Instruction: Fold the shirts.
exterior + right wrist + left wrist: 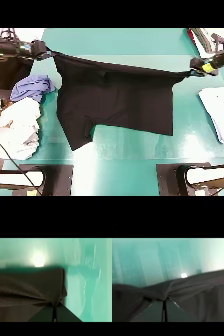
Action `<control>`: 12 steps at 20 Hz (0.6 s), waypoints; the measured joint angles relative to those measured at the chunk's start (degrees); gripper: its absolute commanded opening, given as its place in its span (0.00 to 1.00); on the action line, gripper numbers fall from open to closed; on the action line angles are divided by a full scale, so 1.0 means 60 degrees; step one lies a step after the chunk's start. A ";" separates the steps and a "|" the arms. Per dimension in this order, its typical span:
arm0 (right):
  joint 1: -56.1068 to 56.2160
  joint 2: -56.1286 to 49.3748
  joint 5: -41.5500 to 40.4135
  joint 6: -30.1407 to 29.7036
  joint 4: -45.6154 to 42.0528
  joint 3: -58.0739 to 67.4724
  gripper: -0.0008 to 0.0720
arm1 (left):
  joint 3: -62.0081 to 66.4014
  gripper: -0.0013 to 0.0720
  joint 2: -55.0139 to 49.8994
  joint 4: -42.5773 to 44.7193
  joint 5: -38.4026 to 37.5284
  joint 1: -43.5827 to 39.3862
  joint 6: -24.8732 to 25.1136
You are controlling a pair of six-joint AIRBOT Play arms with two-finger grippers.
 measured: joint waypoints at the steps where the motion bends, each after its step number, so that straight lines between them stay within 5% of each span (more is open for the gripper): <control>1: 0.0131 -0.0084 -0.0492 0.0000 -0.0015 -0.0007 0.04 | -0.0004 0.05 -0.0164 0.0007 0.0481 -0.0109 0.0058; 6: 0.0616 -0.0259 -0.2080 0.0004 -0.0007 -0.0029 0.03 | -0.0025 0.05 -0.0780 0.0841 0.1843 -0.0353 0.0095; 12: 0.1089 -0.0299 -0.0973 0.0015 -0.0466 -0.0368 0.03 | -0.0066 0.05 -0.1180 0.2936 0.0605 -0.0404 -0.0095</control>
